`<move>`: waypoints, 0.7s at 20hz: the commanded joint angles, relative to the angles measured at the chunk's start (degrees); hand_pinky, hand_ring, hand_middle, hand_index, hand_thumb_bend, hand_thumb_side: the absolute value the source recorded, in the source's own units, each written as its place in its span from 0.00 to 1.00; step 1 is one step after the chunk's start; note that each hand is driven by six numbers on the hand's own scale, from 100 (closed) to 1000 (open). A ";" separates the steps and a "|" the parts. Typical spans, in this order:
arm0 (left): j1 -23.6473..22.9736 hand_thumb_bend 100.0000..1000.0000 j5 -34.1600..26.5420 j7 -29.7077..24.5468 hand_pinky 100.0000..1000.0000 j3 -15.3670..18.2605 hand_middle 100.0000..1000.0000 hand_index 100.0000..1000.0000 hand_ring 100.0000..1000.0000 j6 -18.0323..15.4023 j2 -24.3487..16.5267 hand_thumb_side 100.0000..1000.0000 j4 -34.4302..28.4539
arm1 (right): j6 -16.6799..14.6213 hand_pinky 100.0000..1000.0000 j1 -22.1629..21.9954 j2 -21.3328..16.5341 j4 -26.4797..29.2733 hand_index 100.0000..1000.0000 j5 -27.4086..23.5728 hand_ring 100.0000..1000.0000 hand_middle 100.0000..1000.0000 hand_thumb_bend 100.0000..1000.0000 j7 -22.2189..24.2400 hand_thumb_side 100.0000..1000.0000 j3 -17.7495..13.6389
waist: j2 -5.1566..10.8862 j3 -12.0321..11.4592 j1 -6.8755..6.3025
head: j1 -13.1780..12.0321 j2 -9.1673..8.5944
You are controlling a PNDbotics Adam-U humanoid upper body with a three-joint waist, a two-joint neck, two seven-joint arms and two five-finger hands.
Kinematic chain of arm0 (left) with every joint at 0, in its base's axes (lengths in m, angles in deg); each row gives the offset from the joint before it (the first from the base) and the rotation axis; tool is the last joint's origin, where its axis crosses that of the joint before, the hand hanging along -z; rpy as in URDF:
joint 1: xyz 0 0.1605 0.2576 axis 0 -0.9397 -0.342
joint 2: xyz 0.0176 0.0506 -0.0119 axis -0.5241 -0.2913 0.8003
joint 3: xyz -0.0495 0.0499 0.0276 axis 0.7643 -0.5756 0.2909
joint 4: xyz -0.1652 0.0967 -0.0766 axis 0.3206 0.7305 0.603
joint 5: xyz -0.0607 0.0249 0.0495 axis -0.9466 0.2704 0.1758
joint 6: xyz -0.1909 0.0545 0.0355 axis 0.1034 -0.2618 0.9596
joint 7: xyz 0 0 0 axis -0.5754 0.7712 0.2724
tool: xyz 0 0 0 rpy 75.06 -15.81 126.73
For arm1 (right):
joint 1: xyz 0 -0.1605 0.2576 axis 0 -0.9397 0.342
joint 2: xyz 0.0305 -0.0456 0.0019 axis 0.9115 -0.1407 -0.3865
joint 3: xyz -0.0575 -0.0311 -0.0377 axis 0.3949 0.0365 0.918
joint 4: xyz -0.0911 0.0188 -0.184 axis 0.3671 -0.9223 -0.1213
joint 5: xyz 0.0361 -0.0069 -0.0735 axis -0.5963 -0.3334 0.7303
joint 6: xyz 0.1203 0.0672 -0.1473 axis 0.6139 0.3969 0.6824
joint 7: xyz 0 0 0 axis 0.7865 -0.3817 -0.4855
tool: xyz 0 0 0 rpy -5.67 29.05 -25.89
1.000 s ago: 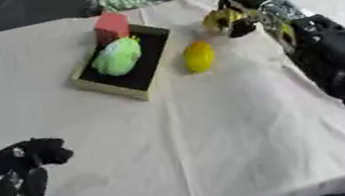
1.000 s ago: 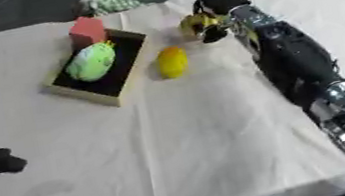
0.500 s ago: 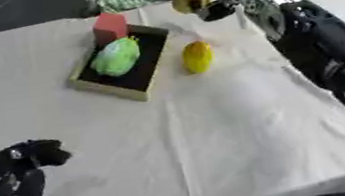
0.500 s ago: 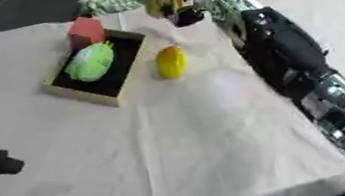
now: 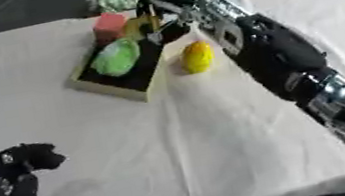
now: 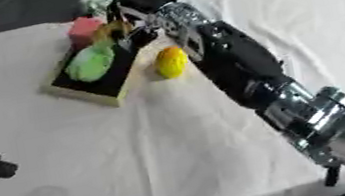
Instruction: Pick up objects on the table and place them in the box.
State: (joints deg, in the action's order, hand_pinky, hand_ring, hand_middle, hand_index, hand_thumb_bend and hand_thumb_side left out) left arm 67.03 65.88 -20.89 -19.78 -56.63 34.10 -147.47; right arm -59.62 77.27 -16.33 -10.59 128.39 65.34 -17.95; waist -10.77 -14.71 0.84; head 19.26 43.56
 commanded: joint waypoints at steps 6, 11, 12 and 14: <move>0.83 0.00 -0.29 -0.14 0.73 -0.03 0.59 0.79 0.70 0.05 -0.33 0.59 -1.24 | -0.71 0.67 0.89 0.56 0.18 0.90 7.04 0.73 0.76 0.00 -3.68 0.09 0.65 | 0.76 -0.27 0.11 | 0.27 -0.71; 0.81 0.00 -0.25 -0.13 0.73 -0.01 0.59 0.79 0.70 0.08 -0.33 0.59 -1.24 | -0.48 0.73 0.78 0.15 1.02 0.98 12.89 0.81 0.91 0.00 -5.29 0.13 0.77 | 0.78 -0.19 0.13 | 0.14 -0.65; 0.81 0.00 -0.24 -0.11 0.73 0.00 0.59 0.79 0.70 0.08 -0.33 0.59 -1.24 | -0.33 0.74 0.73 0.07 0.92 0.99 13.73 0.82 0.92 0.00 -5.47 0.13 0.67 | 0.78 -0.14 0.11 | 0.12 -0.67; 0.77 0.00 -0.21 -0.07 0.73 0.04 0.59 0.79 0.70 0.08 -0.32 0.59 -1.24 | -0.29 0.75 0.69 -0.27 0.75 1.00 14.80 0.84 0.94 0.00 -5.51 0.14 0.44 | 0.78 -0.07 0.09 | 0.04 -0.78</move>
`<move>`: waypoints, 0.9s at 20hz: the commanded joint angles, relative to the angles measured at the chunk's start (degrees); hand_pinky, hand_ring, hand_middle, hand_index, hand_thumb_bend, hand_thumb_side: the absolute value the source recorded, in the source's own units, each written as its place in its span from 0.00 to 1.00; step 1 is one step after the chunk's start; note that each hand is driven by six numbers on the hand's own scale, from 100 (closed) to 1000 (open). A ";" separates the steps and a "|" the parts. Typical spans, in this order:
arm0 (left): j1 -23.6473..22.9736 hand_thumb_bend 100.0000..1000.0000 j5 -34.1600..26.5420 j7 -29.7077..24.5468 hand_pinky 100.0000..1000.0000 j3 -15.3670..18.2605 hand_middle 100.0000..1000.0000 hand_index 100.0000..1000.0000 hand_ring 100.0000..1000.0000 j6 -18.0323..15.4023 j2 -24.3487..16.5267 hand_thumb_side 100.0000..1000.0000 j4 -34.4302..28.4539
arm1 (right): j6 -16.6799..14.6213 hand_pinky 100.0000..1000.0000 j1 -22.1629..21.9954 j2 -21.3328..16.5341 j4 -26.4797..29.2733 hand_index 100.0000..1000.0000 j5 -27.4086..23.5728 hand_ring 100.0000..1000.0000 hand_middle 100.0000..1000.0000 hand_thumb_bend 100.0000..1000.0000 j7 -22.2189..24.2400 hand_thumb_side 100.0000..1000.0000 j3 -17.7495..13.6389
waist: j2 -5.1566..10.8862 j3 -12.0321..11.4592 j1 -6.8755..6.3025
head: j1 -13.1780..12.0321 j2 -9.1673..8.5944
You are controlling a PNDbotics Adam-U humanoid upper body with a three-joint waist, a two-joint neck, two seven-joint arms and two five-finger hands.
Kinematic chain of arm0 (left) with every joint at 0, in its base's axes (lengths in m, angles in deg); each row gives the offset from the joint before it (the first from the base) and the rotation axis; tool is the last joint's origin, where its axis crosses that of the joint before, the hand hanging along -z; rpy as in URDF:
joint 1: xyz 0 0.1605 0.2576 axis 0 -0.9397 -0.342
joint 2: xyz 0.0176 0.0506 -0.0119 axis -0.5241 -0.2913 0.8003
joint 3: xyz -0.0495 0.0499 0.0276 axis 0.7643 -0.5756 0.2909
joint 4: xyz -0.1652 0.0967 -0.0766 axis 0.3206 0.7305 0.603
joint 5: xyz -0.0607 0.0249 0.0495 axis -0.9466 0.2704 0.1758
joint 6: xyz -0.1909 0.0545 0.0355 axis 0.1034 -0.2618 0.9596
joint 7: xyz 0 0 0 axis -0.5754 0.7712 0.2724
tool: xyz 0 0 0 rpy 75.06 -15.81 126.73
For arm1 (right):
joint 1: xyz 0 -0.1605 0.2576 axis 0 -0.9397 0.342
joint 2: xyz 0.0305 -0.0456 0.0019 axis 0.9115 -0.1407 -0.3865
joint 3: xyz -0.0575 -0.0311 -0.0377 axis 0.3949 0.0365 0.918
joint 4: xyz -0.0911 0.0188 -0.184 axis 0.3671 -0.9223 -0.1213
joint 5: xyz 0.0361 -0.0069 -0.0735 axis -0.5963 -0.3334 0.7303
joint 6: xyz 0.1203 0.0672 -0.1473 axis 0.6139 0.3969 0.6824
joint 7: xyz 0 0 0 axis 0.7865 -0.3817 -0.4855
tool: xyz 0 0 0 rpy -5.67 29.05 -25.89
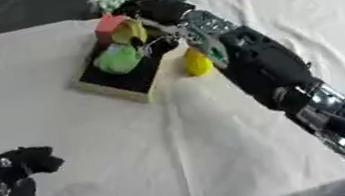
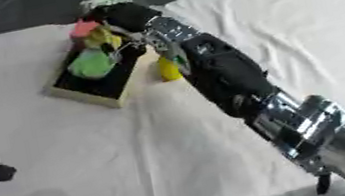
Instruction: Pick up objects on the table and place them in the box.
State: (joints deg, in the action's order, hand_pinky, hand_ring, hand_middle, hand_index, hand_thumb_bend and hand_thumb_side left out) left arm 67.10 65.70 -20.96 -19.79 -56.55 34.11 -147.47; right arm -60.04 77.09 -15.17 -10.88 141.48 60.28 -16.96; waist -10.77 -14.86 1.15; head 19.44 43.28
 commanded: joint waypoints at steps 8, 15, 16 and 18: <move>0.37 0.00 0.33 0.25 0.73 0.28 0.59 0.79 0.70 0.05 -0.43 0.60 -1.24 | -2.70 0.77 0.95 -5.30 3.88 1.00 -0.55 0.86 0.97 0.00 4.56 0.15 -1.49 | 0.86 0.78 -0.17 | -0.81 -0.74; 0.19 0.00 0.64 0.55 0.73 0.52 0.59 0.79 0.70 0.05 -0.75 0.59 -1.24 | -4.92 0.75 -1.82 -8.80 8.98 0.99 -4.67 0.84 0.93 0.00 9.25 0.13 1.49 | 0.92 1.80 0.13 | -1.44 -0.81; 0.17 0.00 0.67 0.62 0.73 0.56 0.59 0.79 0.70 0.04 -0.82 0.59 -1.24 | -5.76 0.75 -2.69 -9.84 10.35 0.99 -5.52 0.85 0.93 0.00 10.11 0.13 2.22 | 0.95 2.07 0.16 | -1.60 -0.76; 0.05 0.00 0.72 0.69 0.73 0.61 0.59 0.79 0.70 0.00 -1.00 0.59 -1.24 | -7.60 0.76 -4.43 -11.93 13.34 0.99 -7.36 0.85 0.93 0.00 11.96 0.17 3.06 | 1.02 2.45 0.23 | -1.87 -0.60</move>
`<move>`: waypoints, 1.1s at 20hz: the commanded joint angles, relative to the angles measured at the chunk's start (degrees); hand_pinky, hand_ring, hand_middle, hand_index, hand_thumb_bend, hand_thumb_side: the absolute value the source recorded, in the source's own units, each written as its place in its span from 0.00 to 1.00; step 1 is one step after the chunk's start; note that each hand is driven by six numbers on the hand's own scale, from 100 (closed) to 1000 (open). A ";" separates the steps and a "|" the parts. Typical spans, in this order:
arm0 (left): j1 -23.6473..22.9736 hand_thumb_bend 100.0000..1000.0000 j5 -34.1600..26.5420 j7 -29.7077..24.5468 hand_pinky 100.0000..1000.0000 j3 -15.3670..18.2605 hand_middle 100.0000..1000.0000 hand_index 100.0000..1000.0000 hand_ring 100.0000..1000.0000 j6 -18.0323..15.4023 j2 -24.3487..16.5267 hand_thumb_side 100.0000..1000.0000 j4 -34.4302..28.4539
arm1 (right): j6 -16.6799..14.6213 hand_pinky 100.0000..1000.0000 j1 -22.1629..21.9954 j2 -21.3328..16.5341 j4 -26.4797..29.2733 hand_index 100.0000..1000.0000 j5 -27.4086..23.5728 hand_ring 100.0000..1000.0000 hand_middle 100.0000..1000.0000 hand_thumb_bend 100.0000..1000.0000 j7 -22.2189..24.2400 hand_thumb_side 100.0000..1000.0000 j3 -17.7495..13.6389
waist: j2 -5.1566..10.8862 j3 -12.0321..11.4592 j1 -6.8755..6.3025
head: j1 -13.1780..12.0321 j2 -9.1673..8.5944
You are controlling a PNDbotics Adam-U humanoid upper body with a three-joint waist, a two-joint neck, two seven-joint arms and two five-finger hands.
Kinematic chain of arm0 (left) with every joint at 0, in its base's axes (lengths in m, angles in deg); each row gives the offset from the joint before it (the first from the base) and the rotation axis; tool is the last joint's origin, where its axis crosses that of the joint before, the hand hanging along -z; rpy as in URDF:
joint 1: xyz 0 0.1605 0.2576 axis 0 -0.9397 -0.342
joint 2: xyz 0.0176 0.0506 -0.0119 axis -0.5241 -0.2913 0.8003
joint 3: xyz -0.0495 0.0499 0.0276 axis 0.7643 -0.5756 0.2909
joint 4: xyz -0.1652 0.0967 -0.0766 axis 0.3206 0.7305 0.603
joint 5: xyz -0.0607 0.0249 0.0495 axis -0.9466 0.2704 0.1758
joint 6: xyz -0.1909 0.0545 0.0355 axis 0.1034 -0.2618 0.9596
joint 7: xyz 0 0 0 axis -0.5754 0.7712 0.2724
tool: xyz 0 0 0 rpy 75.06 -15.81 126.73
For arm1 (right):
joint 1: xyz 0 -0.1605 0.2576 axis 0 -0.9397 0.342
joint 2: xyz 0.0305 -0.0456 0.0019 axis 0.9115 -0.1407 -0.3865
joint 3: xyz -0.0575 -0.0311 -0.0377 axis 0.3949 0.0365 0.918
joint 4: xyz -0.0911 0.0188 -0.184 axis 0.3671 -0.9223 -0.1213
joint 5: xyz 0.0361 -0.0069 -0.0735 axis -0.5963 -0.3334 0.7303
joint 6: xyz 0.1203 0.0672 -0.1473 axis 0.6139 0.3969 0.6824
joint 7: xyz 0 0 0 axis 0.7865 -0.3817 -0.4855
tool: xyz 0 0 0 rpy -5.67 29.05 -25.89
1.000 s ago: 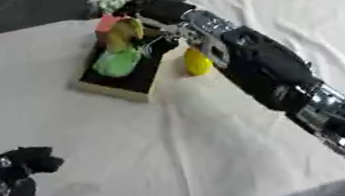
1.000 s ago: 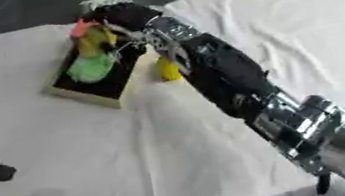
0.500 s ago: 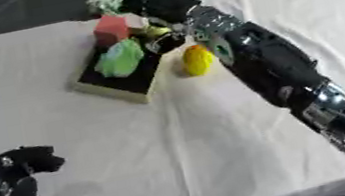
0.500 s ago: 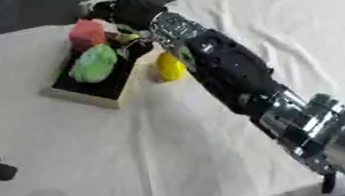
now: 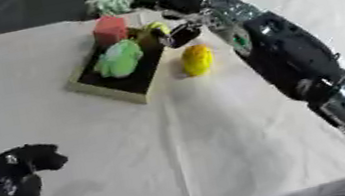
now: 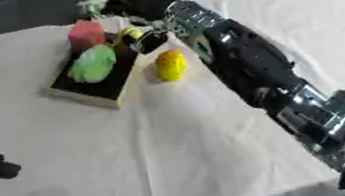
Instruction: Pick up objects on the table and place them in the box.
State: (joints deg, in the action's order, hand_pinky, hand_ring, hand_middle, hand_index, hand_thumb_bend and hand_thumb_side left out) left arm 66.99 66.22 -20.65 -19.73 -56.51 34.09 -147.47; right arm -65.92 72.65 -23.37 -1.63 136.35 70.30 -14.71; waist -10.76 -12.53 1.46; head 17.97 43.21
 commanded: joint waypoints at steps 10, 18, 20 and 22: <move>-0.10 0.00 0.23 0.51 0.73 0.64 0.59 0.79 0.70 -0.28 -1.25 0.59 -1.24 | -10.29 0.79 -4.79 -9.52 3.46 1.00 -7.49 0.90 0.95 0.00 10.60 0.55 1.04 | 1.28 1.26 -0.38 | -0.73 -0.25; -0.22 0.00 0.41 0.58 0.73 0.68 0.59 0.79 0.70 -0.28 -1.04 0.60 -1.24 | -11.56 0.79 -3.91 -8.36 -0.14 1.00 -4.38 0.90 0.95 0.00 17.00 0.50 -3.33 | 1.07 1.25 -0.57 | -0.93 -0.20; -0.22 0.00 0.49 0.62 0.73 0.68 0.59 0.79 0.70 -0.24 -1.01 0.60 -1.24 | -10.05 0.79 -3.45 -7.28 -1.72 0.98 -2.93 0.89 0.92 0.00 18.67 0.47 -3.84 | 1.01 1.13 -0.55 | -0.87 -0.19; -0.17 0.00 0.48 0.58 0.73 0.61 0.59 0.79 0.70 -0.24 -0.95 0.60 -1.24 | -8.44 0.78 -3.25 -6.13 -1.93 0.96 -1.31 0.88 0.88 0.00 20.14 0.43 -4.02 | 0.98 1.12 -0.55 | -0.85 -0.23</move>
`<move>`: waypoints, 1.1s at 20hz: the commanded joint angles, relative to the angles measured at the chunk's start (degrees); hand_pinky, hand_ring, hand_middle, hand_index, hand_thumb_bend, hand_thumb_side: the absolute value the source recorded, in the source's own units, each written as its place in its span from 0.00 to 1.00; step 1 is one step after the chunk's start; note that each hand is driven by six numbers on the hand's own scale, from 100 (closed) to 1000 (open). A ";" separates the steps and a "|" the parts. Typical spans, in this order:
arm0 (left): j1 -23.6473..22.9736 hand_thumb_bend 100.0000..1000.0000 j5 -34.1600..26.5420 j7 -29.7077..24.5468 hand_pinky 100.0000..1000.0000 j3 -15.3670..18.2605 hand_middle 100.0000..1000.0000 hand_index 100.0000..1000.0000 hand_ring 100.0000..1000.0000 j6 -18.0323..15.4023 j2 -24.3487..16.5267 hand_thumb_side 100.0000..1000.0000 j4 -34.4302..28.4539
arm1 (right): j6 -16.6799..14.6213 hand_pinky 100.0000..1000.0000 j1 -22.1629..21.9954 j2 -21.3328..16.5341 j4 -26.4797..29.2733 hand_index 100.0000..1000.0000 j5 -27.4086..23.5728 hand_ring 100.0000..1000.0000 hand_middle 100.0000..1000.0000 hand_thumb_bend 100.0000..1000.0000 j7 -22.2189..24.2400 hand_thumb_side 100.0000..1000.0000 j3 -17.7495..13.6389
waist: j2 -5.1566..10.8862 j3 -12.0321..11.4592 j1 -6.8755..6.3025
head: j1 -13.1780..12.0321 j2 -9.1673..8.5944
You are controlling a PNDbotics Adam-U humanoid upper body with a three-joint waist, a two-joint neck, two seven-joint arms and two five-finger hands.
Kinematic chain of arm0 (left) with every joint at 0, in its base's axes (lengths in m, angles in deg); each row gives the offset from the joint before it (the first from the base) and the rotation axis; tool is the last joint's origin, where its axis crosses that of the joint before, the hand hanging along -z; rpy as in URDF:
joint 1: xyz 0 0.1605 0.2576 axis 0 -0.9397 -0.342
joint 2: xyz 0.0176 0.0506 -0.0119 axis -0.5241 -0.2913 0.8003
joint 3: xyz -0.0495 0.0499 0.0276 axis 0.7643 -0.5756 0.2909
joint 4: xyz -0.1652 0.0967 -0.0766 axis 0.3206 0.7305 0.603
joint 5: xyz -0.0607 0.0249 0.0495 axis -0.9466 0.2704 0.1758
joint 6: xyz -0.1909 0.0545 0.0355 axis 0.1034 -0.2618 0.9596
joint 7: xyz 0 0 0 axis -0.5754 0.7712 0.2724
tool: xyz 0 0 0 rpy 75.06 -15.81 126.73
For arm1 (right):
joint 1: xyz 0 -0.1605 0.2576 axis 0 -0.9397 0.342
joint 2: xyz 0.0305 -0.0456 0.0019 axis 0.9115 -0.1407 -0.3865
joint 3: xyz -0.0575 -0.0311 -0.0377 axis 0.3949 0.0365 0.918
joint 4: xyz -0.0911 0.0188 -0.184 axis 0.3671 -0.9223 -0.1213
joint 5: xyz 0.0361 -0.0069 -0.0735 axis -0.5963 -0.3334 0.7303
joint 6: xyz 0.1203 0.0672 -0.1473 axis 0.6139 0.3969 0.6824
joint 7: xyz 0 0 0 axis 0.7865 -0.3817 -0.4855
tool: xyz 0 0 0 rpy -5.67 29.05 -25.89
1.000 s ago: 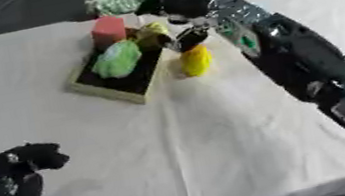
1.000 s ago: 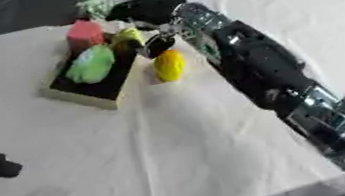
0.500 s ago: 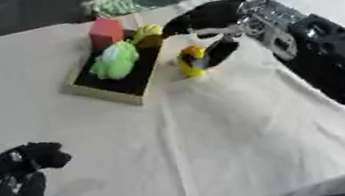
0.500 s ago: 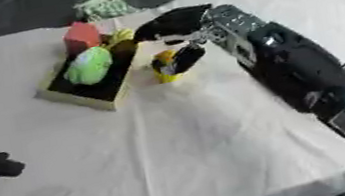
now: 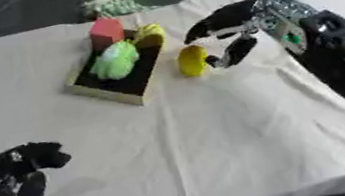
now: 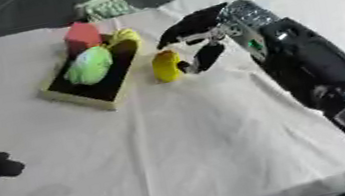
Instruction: Pick up objects on the table and place them in the box.
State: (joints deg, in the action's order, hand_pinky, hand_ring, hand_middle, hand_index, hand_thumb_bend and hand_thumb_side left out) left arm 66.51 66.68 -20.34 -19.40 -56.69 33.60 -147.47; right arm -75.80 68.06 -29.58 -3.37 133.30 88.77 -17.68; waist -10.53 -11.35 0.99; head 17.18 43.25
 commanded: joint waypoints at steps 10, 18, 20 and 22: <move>0.39 0.00 -0.04 0.22 0.73 0.26 0.59 0.79 0.70 -0.11 -0.37 0.60 -1.24 | 4.54 0.72 1.77 3.44 0.67 0.76 4.52 0.79 0.62 0.00 -2.27 0.32 -0.88 | 0.67 -0.10 -0.27 | 0.30 -0.45; 0.50 0.00 -0.20 0.15 0.73 0.22 0.59 0.79 0.70 -0.07 -0.32 0.60 -1.24 | 6.34 0.62 2.57 5.19 1.54 0.43 4.20 0.63 0.32 0.00 -10.01 0.24 -0.89 | 0.73 -0.32 -0.21 | 0.62 -0.56; 0.51 0.00 -0.25 0.12 0.73 0.21 0.59 0.79 0.70 -0.05 -0.34 0.60 -1.24 | 6.29 0.61 2.99 5.17 2.58 0.42 3.05 0.62 0.31 0.00 -11.80 0.22 -0.74 | 0.76 -0.39 -0.16 | 0.60 -0.57; 0.55 0.00 -0.32 0.06 0.73 0.15 0.59 0.79 0.70 -0.01 -0.33 0.60 -1.24 | 6.00 0.59 3.69 5.18 3.53 0.40 1.41 0.60 0.29 0.00 -13.61 0.18 -0.40 | 0.80 -0.48 -0.08 | 0.67 -0.50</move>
State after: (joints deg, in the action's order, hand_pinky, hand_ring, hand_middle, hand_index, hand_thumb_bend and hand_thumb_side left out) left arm 66.52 66.65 -20.35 -19.41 -56.66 33.62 -147.47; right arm -69.77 70.38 -23.57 -1.59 135.80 76.38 -17.94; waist -10.57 -11.78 0.94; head 17.74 43.24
